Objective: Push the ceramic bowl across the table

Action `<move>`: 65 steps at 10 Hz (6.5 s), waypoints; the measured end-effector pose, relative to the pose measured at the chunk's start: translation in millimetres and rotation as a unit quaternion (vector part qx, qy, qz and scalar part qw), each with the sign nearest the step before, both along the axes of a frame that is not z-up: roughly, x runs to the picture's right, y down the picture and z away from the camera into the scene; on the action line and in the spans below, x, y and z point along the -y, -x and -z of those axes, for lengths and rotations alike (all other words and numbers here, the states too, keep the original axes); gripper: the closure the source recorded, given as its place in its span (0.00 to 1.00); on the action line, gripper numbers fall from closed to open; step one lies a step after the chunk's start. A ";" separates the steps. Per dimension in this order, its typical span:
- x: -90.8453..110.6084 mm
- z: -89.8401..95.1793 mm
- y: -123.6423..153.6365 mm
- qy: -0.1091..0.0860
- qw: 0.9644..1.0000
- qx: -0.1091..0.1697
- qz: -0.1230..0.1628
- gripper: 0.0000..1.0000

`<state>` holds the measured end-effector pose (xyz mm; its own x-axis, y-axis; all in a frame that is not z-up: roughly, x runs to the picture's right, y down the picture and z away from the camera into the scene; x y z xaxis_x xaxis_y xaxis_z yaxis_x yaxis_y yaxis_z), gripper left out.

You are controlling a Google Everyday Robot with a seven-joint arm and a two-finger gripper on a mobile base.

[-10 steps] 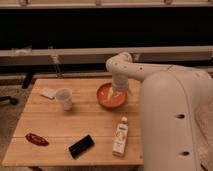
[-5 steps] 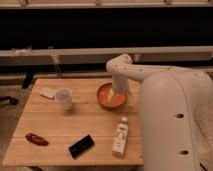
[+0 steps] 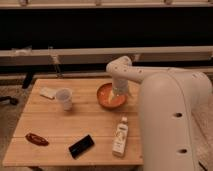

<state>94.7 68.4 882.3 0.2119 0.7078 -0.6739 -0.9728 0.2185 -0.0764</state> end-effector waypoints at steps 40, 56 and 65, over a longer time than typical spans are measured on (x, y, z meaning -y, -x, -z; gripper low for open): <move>-24.0 1.6 10.6 0.056 0.996 0.047 0.049 0.20; -38.4 11.7 40.4 0.080 0.992 0.067 0.072 0.20; -46.9 17.7 61.7 0.094 0.989 0.071 0.085 0.20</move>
<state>33.0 115.3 864.6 0.4193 0.5193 -0.7446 -0.8997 0.3475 -0.2643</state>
